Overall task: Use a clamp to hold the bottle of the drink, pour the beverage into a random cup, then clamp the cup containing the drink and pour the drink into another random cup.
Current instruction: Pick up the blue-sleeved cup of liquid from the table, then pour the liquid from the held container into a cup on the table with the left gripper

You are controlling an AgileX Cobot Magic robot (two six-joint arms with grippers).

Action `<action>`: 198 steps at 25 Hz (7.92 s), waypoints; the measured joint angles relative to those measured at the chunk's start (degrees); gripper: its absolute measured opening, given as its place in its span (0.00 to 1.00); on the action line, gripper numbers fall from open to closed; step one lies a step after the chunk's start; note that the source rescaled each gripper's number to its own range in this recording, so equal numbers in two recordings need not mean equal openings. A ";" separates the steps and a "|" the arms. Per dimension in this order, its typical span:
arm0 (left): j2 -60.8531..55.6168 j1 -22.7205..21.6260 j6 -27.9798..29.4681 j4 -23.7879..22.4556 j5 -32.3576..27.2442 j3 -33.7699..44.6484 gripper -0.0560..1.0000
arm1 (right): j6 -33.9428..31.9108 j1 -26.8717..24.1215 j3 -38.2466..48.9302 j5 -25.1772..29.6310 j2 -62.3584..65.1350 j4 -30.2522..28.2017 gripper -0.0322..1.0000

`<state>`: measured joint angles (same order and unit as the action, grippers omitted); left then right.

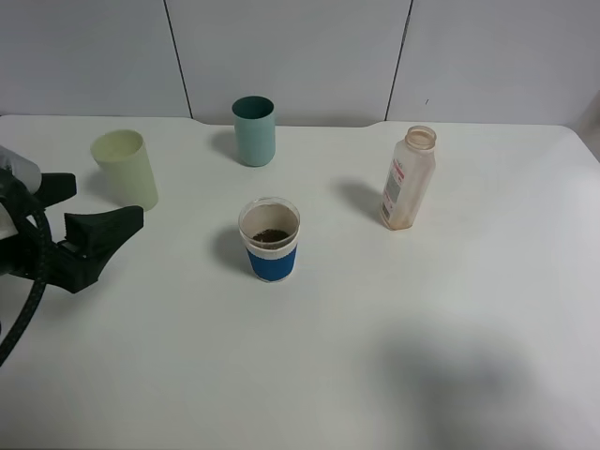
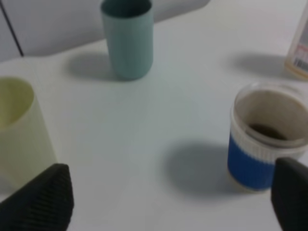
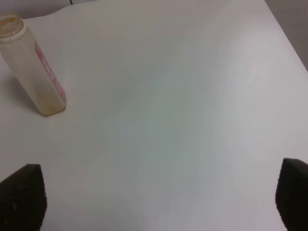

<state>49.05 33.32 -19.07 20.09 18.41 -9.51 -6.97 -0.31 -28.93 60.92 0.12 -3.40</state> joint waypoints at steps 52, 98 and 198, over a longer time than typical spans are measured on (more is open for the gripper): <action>57.92 0.00 21.43 -29.61 50.86 0.28 0.63 | 0.00 0.00 0.00 0.00 0.00 0.00 1.00; 70.33 0.00 24.39 -38.95 50.92 -15.91 0.63 | 0.00 0.00 0.00 0.00 0.00 0.00 1.00; 58.56 -26.11 29.04 -38.62 50.45 -8.34 0.06 | 0.00 0.00 0.00 0.00 0.00 0.00 1.00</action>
<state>107.61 7.21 9.97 -18.53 68.86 -17.85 -6.97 -0.31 -28.93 60.92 0.12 -3.40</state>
